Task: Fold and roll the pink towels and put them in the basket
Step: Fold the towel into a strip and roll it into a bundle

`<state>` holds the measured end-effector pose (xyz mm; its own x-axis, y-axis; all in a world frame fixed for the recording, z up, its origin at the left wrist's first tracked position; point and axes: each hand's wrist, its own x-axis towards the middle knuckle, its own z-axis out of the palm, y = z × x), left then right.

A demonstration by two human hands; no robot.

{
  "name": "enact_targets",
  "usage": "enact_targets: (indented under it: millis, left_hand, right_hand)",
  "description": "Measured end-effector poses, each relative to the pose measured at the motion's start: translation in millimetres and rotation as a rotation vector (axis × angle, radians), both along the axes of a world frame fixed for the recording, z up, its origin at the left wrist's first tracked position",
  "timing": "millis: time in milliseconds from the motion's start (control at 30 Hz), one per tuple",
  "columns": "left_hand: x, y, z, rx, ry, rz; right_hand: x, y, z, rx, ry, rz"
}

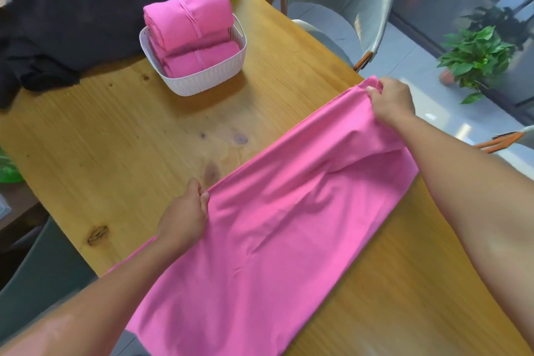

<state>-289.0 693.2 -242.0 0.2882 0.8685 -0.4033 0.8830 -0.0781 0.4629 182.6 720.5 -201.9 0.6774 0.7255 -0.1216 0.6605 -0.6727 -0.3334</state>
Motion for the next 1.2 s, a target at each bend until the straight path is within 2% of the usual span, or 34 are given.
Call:
enact_targets:
  millis: [167,400,567,733,867,1033,1200]
  left_hand:
    - [6,1,-16,0.026,0.065,0.004]
    - [16,-10,-14,0.161,0.169,0.02]
    - [28,1,2,0.407,0.298,-0.278]
    - [73,15,13,0.418,0.192,-0.459]
    - [116,23,19,0.389,0.076,-0.581]
    - [167,38,22,0.275,-0.112,-0.686]
    - [227,61,23,0.277,-0.207,-0.752]
  right_hand:
    - [7,15,-29,-0.066,0.035,0.0]
    - [5,24,-43,-0.093,0.082,-0.046]
    - [24,22,-26,-0.14,0.153,0.04]
    - [46,-4,-6,-0.181,0.428,0.049]
    - [46,-27,1,0.006,0.627,-0.09]
    - [52,-74,-1,0.029,0.607,-0.222]
    - [57,-115,-20,0.052,0.513,-0.211]
